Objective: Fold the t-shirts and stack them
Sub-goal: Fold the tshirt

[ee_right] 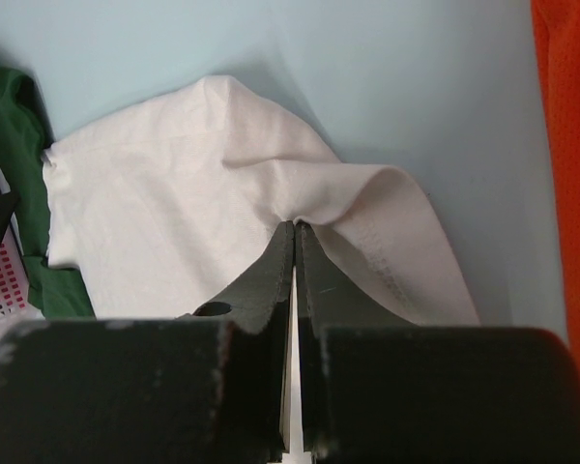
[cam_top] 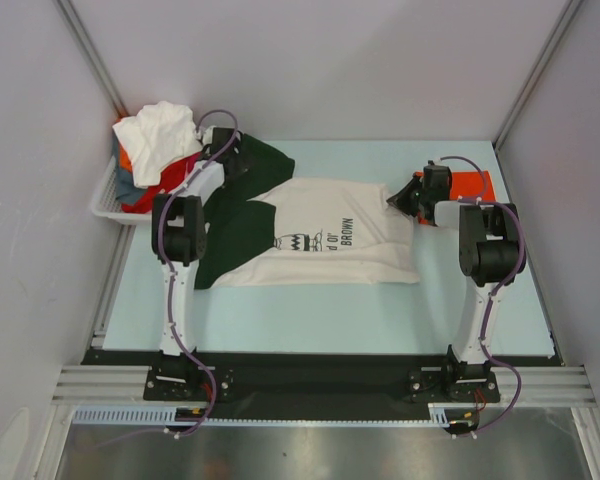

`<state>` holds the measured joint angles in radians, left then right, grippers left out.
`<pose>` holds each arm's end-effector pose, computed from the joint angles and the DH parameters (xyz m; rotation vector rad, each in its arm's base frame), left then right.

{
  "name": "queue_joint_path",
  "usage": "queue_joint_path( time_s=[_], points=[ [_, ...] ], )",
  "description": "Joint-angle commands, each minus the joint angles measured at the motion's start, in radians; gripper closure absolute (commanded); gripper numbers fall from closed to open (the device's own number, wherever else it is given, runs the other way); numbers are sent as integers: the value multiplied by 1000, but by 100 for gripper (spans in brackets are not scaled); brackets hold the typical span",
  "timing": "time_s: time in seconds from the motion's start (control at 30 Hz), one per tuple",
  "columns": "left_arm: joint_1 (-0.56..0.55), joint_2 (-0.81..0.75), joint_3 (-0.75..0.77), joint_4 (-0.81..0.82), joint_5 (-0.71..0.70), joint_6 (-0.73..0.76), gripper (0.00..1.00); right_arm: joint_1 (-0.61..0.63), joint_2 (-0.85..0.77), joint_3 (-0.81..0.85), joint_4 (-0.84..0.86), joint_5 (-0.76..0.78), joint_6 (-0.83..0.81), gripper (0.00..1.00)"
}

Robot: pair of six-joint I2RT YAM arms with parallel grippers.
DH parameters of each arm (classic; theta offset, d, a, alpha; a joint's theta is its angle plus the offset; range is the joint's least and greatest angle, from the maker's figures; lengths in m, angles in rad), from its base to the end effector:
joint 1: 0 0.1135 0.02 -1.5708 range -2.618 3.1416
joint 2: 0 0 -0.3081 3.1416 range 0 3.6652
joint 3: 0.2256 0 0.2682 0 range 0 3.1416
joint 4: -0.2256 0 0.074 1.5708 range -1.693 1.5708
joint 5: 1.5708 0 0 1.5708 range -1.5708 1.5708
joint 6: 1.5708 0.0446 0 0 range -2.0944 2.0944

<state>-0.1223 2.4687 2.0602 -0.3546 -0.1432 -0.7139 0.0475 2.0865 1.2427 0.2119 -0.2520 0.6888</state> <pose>0.6063 -0.0681 0.1751 -0.7497 2.2144 -0.2523 0.4840 0.0341 0.1569 0.5748 2.1915 0.6800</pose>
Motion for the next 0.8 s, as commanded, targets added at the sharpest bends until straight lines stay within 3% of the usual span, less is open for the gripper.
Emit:
queue_joint_path(
  time_s=[0.0,0.17,0.4,0.57,0.77],
  points=[
    [-10,24,-37,-46,63,-36,21,-6,-48,-3,35,-15,9,100],
    [-25,19,-51,-47,82,-21,32,-12,-55,-6,43,-26,17,100],
    [-63,22,-6,-173,47,66,30,-18,-57,-9,55,-50,31,100],
    [-80,133,236,-439,45,175,31,-23,-68,-15,63,-58,38,100],
    [-85,85,158,-449,-2,194,32,-26,-66,-14,64,-72,43,100]
  ],
)
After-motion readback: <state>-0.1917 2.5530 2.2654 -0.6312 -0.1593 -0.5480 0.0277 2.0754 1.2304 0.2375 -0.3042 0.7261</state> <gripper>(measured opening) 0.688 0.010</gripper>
